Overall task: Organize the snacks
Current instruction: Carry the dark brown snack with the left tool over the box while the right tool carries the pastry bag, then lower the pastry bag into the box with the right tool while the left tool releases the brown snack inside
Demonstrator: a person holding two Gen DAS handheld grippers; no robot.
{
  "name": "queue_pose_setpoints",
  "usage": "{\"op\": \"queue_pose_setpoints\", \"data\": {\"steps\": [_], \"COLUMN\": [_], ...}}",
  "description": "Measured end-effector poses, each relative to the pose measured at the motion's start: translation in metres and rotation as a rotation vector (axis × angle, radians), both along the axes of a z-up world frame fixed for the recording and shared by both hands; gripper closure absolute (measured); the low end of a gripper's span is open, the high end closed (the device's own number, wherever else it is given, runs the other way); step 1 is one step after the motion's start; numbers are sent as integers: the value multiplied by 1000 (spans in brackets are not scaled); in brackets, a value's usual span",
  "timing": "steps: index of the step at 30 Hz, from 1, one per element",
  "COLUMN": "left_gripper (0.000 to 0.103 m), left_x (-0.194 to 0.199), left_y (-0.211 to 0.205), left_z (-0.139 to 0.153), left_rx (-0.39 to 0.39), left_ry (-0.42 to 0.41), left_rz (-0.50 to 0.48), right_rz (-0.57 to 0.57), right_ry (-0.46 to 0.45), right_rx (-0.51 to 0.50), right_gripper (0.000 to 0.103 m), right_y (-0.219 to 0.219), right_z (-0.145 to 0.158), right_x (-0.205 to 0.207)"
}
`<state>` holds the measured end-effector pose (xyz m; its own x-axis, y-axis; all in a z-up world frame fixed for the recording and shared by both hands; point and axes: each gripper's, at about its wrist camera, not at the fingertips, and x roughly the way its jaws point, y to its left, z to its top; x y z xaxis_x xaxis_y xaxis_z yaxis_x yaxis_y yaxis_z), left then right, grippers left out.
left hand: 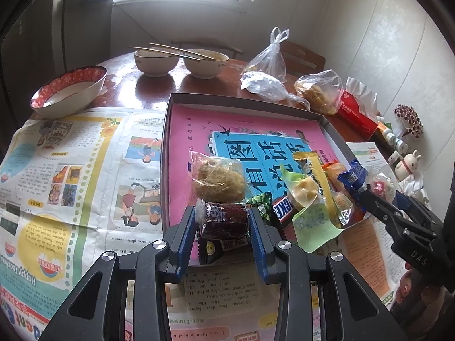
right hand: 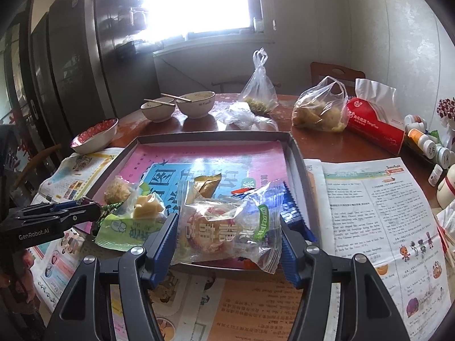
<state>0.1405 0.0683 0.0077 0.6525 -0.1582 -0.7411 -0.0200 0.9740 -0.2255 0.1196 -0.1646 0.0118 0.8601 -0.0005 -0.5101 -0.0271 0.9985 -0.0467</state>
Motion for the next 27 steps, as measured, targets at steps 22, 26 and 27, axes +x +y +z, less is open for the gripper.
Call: {"op": "queue_pose_setpoints", "data": {"steps": [22, 26, 27], "left_gripper": [65, 65, 65], "left_x": [12, 12, 13], "left_y": [0, 1, 1], "left_z": [-2, -2, -2], "left_rx": [-7, -8, -9], "left_ry": [2, 0, -2], "left_rz": [-1, 0, 2], "right_rz": [88, 78, 75], "right_ry": [37, 42, 42], "right_rx": [-42, -43, -44], "right_gripper": [39, 39, 39], "right_y": [35, 33, 33], "right_z": [-10, -12, -13], "right_x": [24, 26, 26]}}
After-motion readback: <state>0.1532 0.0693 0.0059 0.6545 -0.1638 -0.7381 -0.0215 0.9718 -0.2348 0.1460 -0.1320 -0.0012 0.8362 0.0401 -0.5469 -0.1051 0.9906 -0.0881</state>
